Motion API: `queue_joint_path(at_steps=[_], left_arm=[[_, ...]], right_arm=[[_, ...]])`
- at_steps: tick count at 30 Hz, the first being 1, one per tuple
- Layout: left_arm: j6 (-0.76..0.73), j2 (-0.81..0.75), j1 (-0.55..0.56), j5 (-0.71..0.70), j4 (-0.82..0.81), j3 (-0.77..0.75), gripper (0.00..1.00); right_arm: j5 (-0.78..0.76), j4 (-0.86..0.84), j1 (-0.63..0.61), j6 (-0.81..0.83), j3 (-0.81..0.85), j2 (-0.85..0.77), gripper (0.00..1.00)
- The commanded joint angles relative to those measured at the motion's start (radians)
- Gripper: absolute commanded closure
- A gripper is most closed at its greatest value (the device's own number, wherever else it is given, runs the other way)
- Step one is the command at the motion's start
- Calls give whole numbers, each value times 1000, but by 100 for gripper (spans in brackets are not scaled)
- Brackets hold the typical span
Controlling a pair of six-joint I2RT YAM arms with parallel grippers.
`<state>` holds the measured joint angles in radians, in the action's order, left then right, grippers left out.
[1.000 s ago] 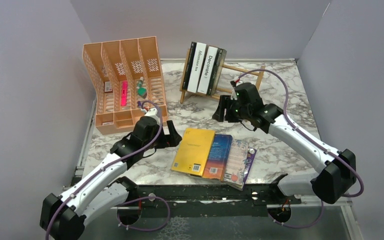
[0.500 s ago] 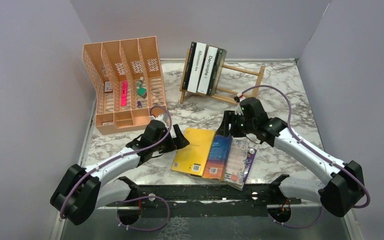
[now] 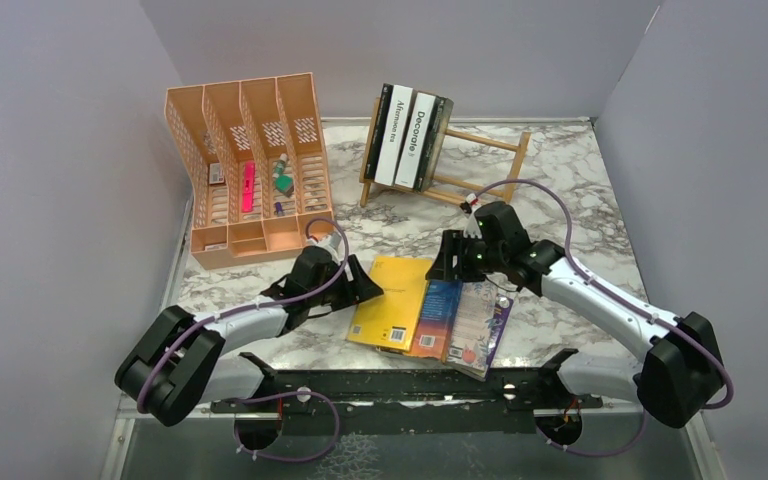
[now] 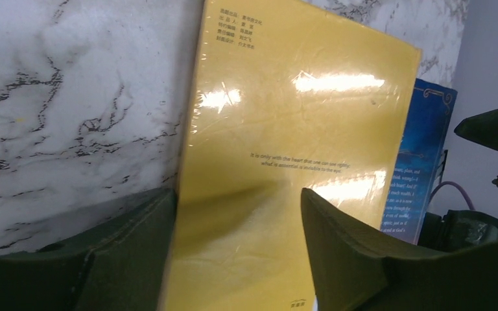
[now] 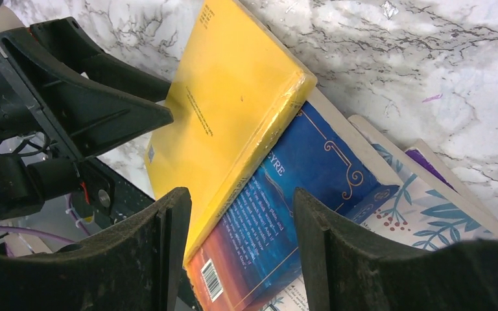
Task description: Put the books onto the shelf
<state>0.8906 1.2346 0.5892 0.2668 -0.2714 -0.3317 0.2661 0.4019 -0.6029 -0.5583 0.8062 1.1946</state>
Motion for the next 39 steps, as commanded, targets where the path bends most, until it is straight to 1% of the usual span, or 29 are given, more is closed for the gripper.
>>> queue_joint_path(at_steps=[1, 5, 8, 12, 16, 21, 24, 26, 29, 32, 34, 36, 37, 39], left_arm=[[29, 9, 18, 106, -36, 14, 36], [46, -2, 29, 147, -52, 5, 42], [51, 1, 37, 170, -60, -5, 45], [48, 11, 45, 190, -92, -7, 46], [41, 37, 53, 223, -129, -13, 47], [32, 55, 58, 222, -145, -15, 48], [27, 58, 60, 210, -154, -13, 48], [23, 61, 62, 204, -162, -13, 48], [21, 66, 64, 190, -169, -9, 49], [15, 69, 64, 173, -172, -4, 51], [8, 68, 64, 169, -173, -6, 52], [0, 65, 64, 165, -172, -6, 52], [-2, 61, 64, 162, -172, -6, 52], [-6, 47, 64, 152, -172, -2, 52]], right_arm=[[35, -45, -2, -21, -22, 24, 36], [47, -46, -2, -44, -29, 57, 37], [25, -45, -1, -62, -37, 74, 37], [-21, -46, -1, -81, -49, 87, 37], [-25, -53, -1, -94, -48, 120, 38], [-10, -42, -3, -101, -40, 168, 40], [76, -63, -4, -95, -41, 192, 40], [185, -111, -5, -102, -49, 195, 40], [327, -196, -5, -155, -66, 190, 41], [371, -241, -5, -205, -74, 178, 43], [343, -236, -5, -209, -70, 173, 45], [302, -220, -5, -204, -60, 177, 50], [286, -213, -5, -202, -54, 180, 54], [258, -213, -5, -202, -58, 181, 64]])
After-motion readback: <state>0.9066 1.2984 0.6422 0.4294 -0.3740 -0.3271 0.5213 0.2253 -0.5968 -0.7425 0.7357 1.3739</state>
